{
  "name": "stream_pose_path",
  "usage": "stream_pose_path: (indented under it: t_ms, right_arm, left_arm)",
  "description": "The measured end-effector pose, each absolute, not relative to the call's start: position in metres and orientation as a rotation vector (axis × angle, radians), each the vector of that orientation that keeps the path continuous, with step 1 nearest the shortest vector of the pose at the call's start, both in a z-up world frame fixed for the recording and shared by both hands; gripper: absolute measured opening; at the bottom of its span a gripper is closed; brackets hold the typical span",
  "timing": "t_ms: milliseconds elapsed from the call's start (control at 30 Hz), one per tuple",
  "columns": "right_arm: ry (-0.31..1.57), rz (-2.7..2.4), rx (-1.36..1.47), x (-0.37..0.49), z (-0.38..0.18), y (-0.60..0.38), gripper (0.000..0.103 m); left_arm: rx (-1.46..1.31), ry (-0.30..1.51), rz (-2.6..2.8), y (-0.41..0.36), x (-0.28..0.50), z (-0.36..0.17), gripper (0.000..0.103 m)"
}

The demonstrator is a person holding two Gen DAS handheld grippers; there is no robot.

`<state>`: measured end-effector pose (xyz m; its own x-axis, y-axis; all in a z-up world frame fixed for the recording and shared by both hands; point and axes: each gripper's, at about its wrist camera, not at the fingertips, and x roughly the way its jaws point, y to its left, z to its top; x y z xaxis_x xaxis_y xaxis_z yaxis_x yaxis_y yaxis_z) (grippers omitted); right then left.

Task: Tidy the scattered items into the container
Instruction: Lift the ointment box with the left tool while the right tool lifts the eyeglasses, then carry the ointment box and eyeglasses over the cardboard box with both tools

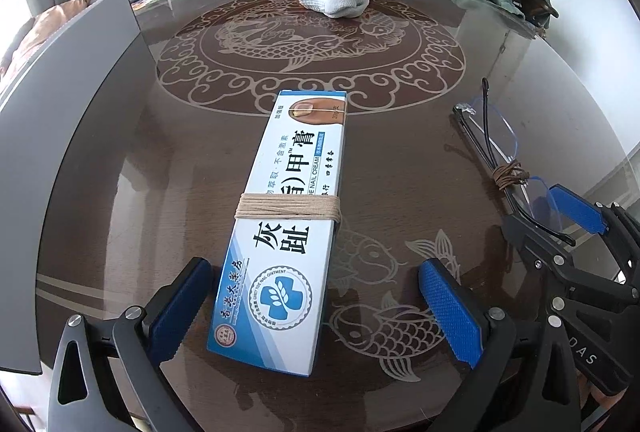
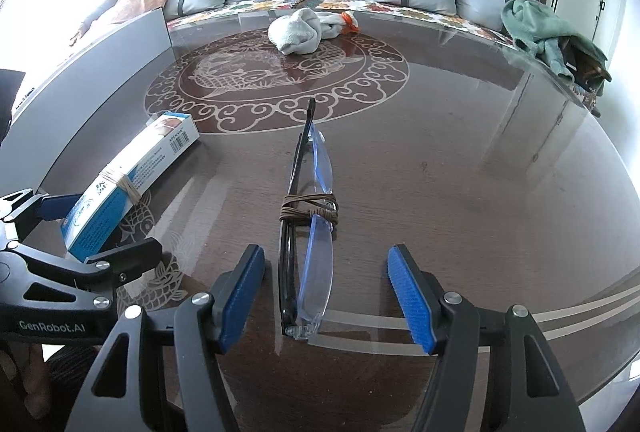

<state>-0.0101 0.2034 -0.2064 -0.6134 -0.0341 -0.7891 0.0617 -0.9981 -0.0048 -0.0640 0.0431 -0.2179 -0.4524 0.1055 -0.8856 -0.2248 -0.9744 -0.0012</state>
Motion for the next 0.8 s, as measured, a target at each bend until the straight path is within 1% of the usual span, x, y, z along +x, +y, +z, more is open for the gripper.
stream_pose_path:
  t_ms: [567, 600, 633, 667, 700, 733, 800]
  right_arm:
    - [0.054, -2.779, 1.352, -0.012, -0.208, 0.203, 0.066]
    - [0.057, -2.780, 1.353, -0.012, -0.208, 0.202, 0.066]
    - [0.061, -2.783, 1.350, -0.011, -0.208, 0.202, 0.064]
    - [0.065, -2.787, 1.345, -0.011, -0.208, 0.201, 0.063]
    - [0.071, -2.796, 1.338, -0.010, -0.207, 0.201, 0.038]
    - [0.077, -2.808, 1.330, -0.008, -0.205, 0.201, 0.022]
    - [0.056, -2.828, 1.300, -0.004, -0.201, 0.204, 0.022]
  left_arm:
    - [-1.505, 0.164, 2.528, 0.043, -0.064, -0.217, 0.103]
    - [-1.499, 0.163, 2.532, 0.042, -0.063, -0.217, 0.100]
    - [-1.475, 0.159, 2.545, 0.041, -0.062, -0.213, 0.072]
    - [-1.448, 0.154, 2.545, 0.040, -0.060, -0.210, 0.056]
    - [-1.428, 0.148, 2.534, 0.039, -0.058, -0.207, 0.042]
    - [-1.419, 0.134, 2.517, 0.038, -0.056, -0.205, 0.041]
    - [-1.412, 0.103, 2.487, 0.036, -0.051, -0.203, 0.041]
